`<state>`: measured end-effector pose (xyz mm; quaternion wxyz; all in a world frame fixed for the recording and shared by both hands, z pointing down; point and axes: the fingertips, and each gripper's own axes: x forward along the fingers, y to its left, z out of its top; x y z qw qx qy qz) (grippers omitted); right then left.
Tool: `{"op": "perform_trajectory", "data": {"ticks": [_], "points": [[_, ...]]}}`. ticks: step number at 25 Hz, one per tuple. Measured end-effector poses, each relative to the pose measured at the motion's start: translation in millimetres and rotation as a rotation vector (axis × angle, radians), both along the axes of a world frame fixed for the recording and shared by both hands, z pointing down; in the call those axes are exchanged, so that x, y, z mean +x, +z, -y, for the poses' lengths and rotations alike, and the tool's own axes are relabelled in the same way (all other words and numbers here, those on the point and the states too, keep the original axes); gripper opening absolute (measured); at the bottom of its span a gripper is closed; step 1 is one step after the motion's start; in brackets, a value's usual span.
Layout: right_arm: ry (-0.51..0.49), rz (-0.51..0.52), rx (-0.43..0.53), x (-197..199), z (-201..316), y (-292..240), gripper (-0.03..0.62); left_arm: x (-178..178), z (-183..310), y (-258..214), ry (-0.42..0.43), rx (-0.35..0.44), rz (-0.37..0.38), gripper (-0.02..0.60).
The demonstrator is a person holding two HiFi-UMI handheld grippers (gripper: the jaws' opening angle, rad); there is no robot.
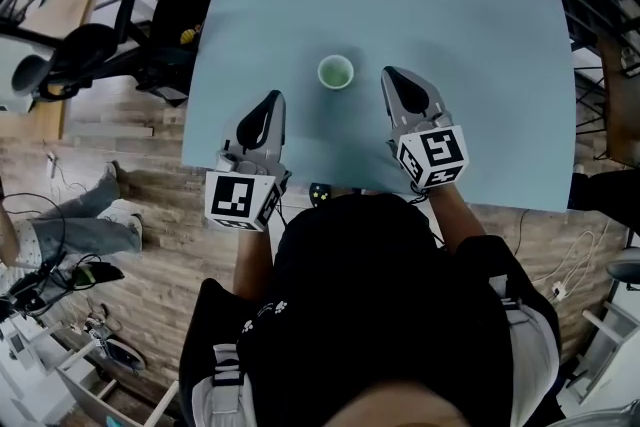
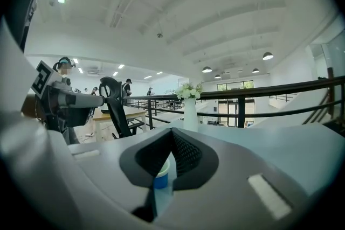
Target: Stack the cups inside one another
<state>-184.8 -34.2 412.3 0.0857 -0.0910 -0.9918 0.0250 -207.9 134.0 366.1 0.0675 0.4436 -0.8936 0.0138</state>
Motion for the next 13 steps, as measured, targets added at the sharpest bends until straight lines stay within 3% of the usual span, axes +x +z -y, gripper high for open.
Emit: {"op": "perform_trajectory", "data": {"ticks": [13], "points": [[-0.014,0.011,-0.012,3.8,-6.3,-5.1,0.009,5.9,-7.7,0.1,-0.014,-0.001,-0.004,-0.008]]}}
